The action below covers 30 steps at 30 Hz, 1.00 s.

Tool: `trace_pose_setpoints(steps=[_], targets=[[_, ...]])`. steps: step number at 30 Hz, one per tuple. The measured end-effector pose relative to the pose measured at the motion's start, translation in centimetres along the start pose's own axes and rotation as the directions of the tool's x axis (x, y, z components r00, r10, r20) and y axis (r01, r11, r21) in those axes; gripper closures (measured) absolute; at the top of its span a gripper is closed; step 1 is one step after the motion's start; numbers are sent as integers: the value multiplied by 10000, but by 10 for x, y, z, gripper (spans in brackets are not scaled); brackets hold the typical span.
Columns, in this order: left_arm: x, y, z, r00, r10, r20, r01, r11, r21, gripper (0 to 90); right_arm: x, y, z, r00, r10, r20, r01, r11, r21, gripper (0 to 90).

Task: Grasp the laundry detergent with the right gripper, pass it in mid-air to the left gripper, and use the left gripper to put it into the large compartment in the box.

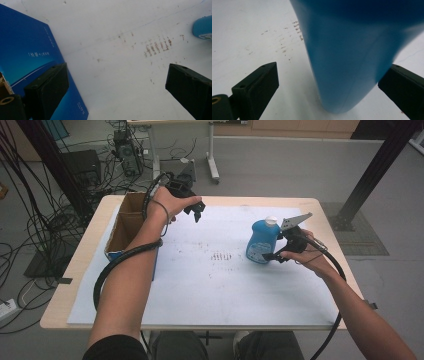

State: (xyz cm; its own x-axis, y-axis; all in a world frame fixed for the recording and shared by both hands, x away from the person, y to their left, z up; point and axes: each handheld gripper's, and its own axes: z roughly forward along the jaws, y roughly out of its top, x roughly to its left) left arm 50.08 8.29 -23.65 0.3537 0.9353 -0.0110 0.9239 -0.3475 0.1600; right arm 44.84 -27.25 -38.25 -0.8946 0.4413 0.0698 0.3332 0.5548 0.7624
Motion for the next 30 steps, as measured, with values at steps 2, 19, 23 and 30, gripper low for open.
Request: trace_pose_setpoints(steps=[2,19,23,30], targets=[[1,0,1,10000,-23,13,23,10000,-11,55,0,0,2,10000,-9,-20,9,10000,-33,27],[1,2,3,10000,10,91,-10,10000,11,55,0,-1,11,10000,-7,75,11,9987,-504,26],[1,1,3,9999,-5,112,5,10000,11,55,0,-1,11,9999,-14,107,19,9986,-522,26],[2,1,1,10000,-6,98,7,10000,-73,55,1,0,12,9999,-92,47,94,9984,-558,26]])
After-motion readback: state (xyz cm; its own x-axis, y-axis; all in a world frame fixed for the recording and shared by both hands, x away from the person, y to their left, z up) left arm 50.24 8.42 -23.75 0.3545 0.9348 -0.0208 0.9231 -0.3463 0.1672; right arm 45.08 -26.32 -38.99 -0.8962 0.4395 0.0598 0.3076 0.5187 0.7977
